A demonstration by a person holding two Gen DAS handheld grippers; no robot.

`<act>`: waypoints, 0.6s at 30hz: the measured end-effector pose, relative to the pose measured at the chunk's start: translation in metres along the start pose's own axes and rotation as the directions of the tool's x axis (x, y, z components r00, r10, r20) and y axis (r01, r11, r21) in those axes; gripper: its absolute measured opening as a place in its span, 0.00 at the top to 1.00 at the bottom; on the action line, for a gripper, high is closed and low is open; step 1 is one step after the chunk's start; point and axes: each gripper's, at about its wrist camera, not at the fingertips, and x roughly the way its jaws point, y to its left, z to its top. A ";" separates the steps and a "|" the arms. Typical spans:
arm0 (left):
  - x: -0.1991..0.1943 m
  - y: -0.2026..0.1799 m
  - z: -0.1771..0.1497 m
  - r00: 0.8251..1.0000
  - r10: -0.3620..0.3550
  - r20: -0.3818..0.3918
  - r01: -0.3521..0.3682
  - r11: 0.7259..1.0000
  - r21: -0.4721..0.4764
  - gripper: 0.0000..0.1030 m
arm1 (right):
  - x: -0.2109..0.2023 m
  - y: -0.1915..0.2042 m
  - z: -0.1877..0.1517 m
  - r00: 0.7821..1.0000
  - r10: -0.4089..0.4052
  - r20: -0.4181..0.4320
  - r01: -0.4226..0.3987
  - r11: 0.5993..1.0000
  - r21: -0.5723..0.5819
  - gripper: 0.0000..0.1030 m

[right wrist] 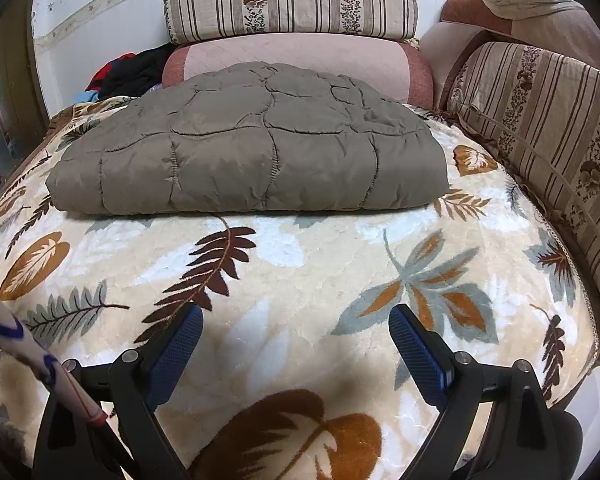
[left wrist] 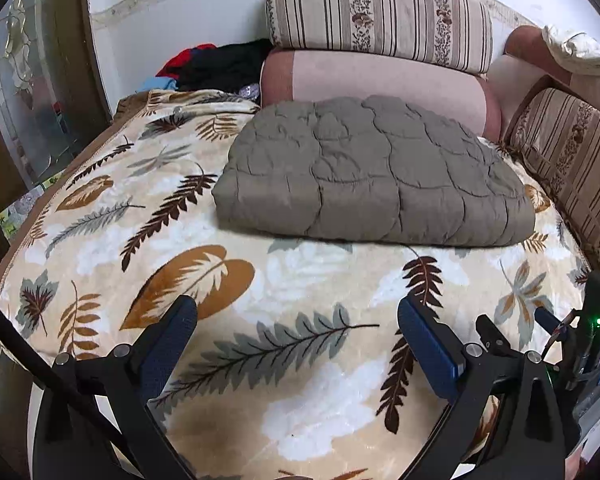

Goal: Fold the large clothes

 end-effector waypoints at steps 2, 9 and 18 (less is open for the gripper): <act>0.002 0.000 -0.002 1.000 0.007 -0.010 -0.007 1.000 0.001 0.03 | 0.001 0.000 -0.001 1.000 -0.005 -0.003 0.005 1.000 0.001 0.06; 0.006 -0.001 -0.004 0.999 0.028 -0.025 -0.028 1.000 0.010 0.03 | 0.001 0.000 -0.002 1.000 -0.009 -0.011 0.009 1.000 0.001 0.06; 0.010 -0.001 -0.005 0.999 0.020 -0.037 -0.020 1.000 0.007 0.03 | 0.000 0.003 -0.003 1.000 -0.007 -0.011 0.007 1.000 -0.008 0.06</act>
